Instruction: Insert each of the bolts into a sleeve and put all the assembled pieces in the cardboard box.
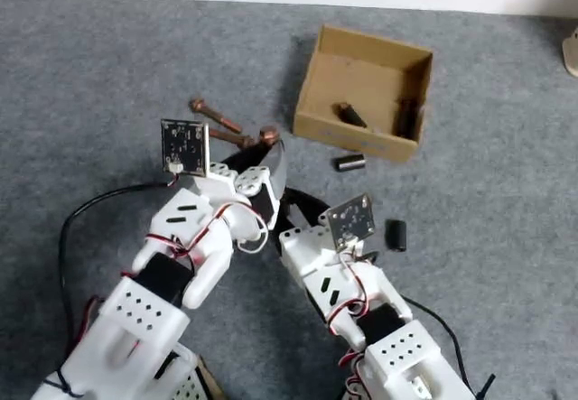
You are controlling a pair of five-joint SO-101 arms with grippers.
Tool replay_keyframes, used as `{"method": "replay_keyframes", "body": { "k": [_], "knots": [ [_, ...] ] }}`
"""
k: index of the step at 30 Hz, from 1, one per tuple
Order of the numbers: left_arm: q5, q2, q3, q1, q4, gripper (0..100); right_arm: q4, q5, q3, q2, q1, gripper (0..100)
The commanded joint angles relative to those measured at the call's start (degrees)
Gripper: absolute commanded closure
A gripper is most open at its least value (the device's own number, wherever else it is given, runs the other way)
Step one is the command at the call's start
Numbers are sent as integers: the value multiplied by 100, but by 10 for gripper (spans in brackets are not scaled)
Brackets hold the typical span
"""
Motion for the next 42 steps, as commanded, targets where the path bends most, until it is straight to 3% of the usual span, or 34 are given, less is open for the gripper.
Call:
{"method": "replay_keyframes", "body": {
  "k": [1, 4, 6, 10, 12, 19, 24, 32, 42],
  "knots": [
    [-9, -242, 13, 321, 211, 995, -66, -26, 646, -84, 321, 994],
    [-378, -541, 31, 505, 527, 967, -66, -26, 646, -84, 321, 994],
    [-703, -655, 31, 549, 800, 883, -66, -26, 646, -84, 321, 994],
    [-615, -593, 4, 576, 1371, 704, -66, -26, 646, -101, 321, 994],
    [-615, -479, 4, 585, 1398, 662, -66, -26, 646, -101, 321, 994],
    [-615, -198, -40, 470, 1354, 654, -66, -26, 646, -101, 321, 994],
    [-615, -154, -382, -629, 1310, 656, -57, -62, 646, -84, 330, 994],
    [-642, -198, 514, -1798, 1952, 652, 48, -62, 646, -75, 549, 994],
    [-624, -198, 927, -2668, 1591, 652, 2044, -440, -1059, -66, 1349, 994]
  ]
}}
